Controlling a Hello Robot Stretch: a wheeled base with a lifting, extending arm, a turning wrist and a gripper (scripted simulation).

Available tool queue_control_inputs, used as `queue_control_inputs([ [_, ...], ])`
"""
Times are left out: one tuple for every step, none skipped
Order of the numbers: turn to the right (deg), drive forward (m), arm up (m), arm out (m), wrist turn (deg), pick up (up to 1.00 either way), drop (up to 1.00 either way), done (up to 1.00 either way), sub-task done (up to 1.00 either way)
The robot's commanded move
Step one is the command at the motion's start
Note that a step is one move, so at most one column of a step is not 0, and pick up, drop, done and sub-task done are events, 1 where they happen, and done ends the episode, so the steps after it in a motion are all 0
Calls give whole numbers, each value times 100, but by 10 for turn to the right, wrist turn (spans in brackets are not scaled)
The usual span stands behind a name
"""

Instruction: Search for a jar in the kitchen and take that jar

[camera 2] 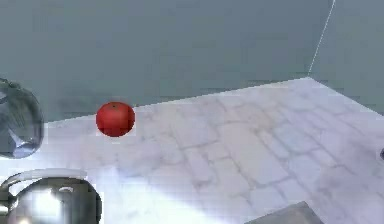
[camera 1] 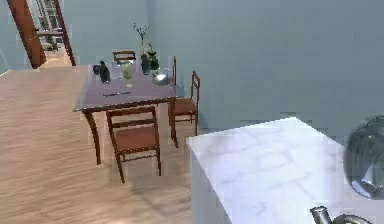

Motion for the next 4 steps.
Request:
queue_control_inputs([
  [-360,0,0,0,0,0,0,0,0],
  [0,0,50,0,0,0,0,0,0],
  [0,0,38,0,0,0,0,0,0],
  [0,0,0,34,0,0,0,0,0],
])
